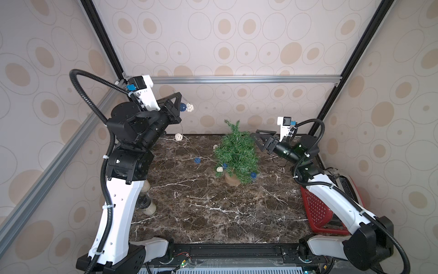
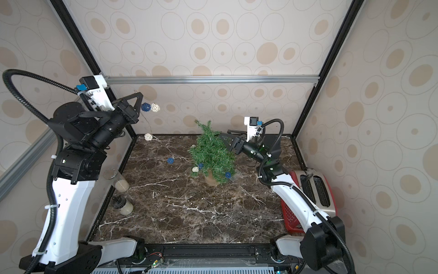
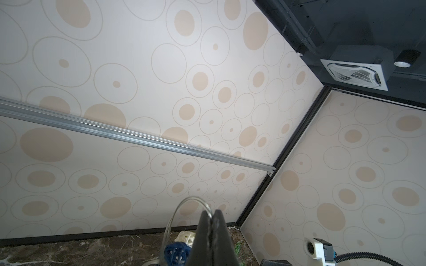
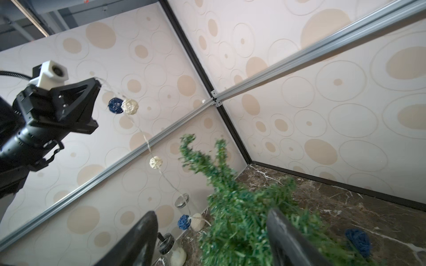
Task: Remove string lights from the small christmas tree
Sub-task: Remove the light string from the Christmas tree.
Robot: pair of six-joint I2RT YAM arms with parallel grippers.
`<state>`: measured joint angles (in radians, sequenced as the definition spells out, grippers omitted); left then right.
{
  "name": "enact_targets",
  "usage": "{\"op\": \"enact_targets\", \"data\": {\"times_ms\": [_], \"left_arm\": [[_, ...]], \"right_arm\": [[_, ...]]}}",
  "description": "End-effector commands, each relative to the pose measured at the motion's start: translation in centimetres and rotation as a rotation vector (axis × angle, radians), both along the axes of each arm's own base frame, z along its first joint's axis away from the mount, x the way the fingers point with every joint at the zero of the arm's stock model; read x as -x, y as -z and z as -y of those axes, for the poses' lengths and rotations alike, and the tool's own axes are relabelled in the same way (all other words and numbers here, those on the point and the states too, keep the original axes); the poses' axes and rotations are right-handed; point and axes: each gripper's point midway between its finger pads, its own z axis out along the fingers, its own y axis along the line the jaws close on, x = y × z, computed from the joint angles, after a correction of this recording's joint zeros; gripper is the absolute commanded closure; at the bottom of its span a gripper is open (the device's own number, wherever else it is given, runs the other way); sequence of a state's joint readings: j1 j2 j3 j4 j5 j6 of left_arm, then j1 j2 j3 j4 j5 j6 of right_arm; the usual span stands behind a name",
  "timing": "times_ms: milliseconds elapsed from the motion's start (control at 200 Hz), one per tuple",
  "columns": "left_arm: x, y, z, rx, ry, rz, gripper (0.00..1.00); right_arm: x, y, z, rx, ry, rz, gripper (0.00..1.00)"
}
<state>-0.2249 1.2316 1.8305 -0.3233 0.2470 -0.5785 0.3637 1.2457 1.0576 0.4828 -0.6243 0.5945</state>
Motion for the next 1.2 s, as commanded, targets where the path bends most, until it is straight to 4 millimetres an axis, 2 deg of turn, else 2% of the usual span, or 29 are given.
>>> {"op": "enact_targets", "data": {"times_ms": [0,95,215,326,416,496,531,691,957,1192], "left_arm": [[0.9,-0.6,0.3,0.040,0.045,0.026,1.00],[1.5,-0.7,0.9,0.066,0.093,0.031,1.00],[2.3,-1.3,1.6,0.104,0.152,0.046,1.00],[3.2,-2.1,2.0,0.132,0.197,0.063,1.00],[4.1,-2.7,2.3,0.165,0.241,0.080,1.00],[4.8,-3.2,2.6,0.200,0.283,0.093,1.00],[5.2,-3.3,2.7,0.212,0.300,0.099,1.00],[6.6,-4.1,3.1,0.261,0.370,0.125,1.00],[8.5,-5.0,3.7,0.328,0.482,0.163,1.00],[9.7,-5.9,4.3,0.363,0.571,0.194,1.00]], "right_arm": [[2.2,1.0,-0.8,0.078,-0.018,0.043,0.23],[5.1,2.1,-2.9,0.144,-0.077,0.087,0.23],[8.4,5.1,-6.9,0.303,-0.152,0.130,0.23],[9.6,7.4,-10.0,0.406,-0.170,0.153,0.23],[9.8,8.3,-12.4,0.460,-0.176,0.175,0.22],[9.6,9.0,-14.3,0.506,-0.161,0.200,0.22],[9.4,9.3,-15.0,0.524,-0.150,0.210,0.15],[7.7,9.3,-17.3,0.559,-0.075,0.254,0.15],[5.6,6.5,-18.4,0.481,0.048,0.317,0.16],[4.1,5.8,-19.7,0.465,0.083,0.330,0.16]]}}
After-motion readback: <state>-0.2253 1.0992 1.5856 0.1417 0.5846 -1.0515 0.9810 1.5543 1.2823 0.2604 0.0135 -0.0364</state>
